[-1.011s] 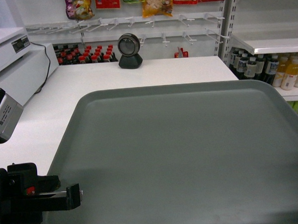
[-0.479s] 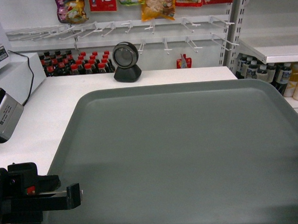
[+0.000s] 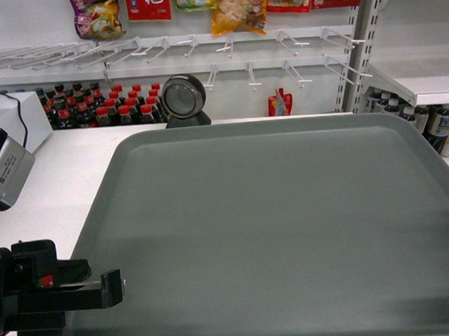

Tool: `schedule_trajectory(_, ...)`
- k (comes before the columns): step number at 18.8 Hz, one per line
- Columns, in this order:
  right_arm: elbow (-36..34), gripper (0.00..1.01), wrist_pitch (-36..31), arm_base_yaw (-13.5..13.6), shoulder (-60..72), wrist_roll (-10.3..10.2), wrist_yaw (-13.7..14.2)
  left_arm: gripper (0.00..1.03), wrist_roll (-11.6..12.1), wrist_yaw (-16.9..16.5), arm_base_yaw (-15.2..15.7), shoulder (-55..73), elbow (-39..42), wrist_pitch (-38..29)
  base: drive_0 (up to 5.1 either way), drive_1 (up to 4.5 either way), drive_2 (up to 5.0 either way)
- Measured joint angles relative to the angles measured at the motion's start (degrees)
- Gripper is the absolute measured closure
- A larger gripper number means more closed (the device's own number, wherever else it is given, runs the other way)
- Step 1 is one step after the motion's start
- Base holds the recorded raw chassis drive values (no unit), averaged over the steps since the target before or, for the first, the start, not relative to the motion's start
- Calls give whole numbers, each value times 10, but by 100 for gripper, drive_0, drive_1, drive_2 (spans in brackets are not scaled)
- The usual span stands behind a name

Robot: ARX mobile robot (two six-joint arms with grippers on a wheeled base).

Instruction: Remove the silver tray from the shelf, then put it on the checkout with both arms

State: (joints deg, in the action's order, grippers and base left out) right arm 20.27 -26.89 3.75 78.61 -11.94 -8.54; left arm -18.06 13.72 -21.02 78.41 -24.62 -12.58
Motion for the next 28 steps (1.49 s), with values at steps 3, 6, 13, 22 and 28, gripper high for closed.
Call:
schedule_trajectory(3,64,99,80,-11,55,51,-91,100,-65,15,20,39,-27,28,0,0,0)
schedule_trajectory(6,156,98,71,-5,151,55,-148,100,-48,-30,83,99,-71,-7,0,0,0)
schedule_trajectory(13,318,98,63,50,376,32,-94,100,64,-43,142,273,-176,-66,0,0,0)
schedule_trajectory(22,341,78,27,87,457,71,27,77,80,-4,131,384,-211,-78,0,0,0)
schedule_trajectory(28,230,49,-296,50,388,81,158,23,118,37,134,231,-151,-231,0,0,0)
